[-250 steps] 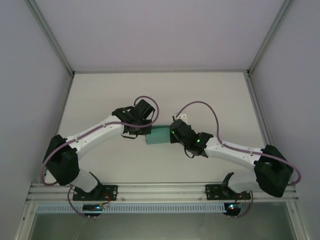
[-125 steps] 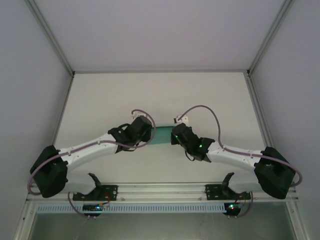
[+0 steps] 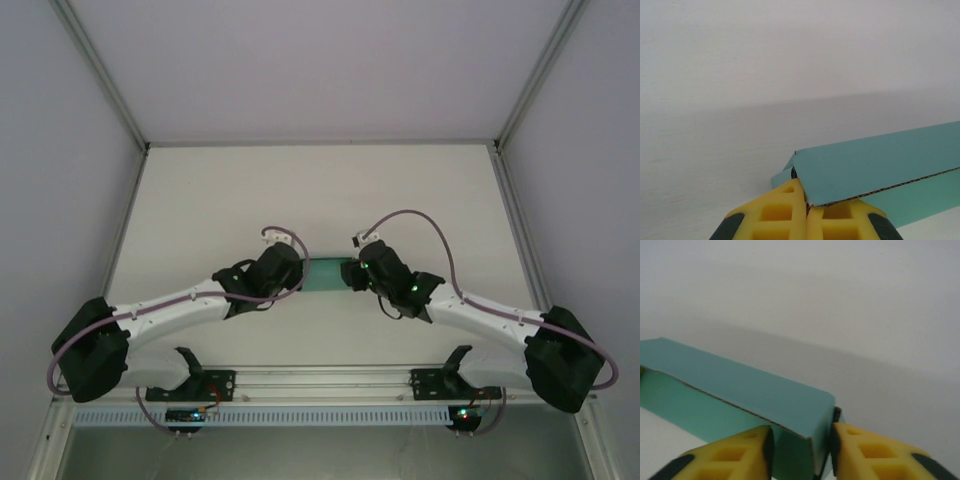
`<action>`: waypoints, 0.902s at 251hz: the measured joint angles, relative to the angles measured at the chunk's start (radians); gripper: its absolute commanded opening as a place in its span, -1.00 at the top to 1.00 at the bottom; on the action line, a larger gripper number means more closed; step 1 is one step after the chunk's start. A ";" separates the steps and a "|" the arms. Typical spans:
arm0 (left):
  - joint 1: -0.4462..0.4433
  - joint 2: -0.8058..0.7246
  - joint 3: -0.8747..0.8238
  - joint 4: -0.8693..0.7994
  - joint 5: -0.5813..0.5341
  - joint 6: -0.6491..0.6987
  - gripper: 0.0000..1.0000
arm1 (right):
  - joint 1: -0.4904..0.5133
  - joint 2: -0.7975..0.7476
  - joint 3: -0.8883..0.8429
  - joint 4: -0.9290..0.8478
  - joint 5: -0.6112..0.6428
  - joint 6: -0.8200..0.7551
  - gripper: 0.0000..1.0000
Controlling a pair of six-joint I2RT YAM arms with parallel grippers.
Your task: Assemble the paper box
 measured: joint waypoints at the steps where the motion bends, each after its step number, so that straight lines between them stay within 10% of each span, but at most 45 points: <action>1: -0.001 0.000 0.000 0.001 0.000 0.000 1.00 | -0.002 -0.001 0.000 -0.001 -0.003 0.000 0.12; 54: -0.027 0.008 0.007 0.002 0.000 0.007 1.00 | -0.118 -0.060 0.025 -0.098 -0.200 -0.023 -0.28; 226: -0.047 0.023 0.038 -0.039 0.004 0.011 0.96 | -0.233 -0.194 0.023 -0.123 -0.430 -0.030 -0.57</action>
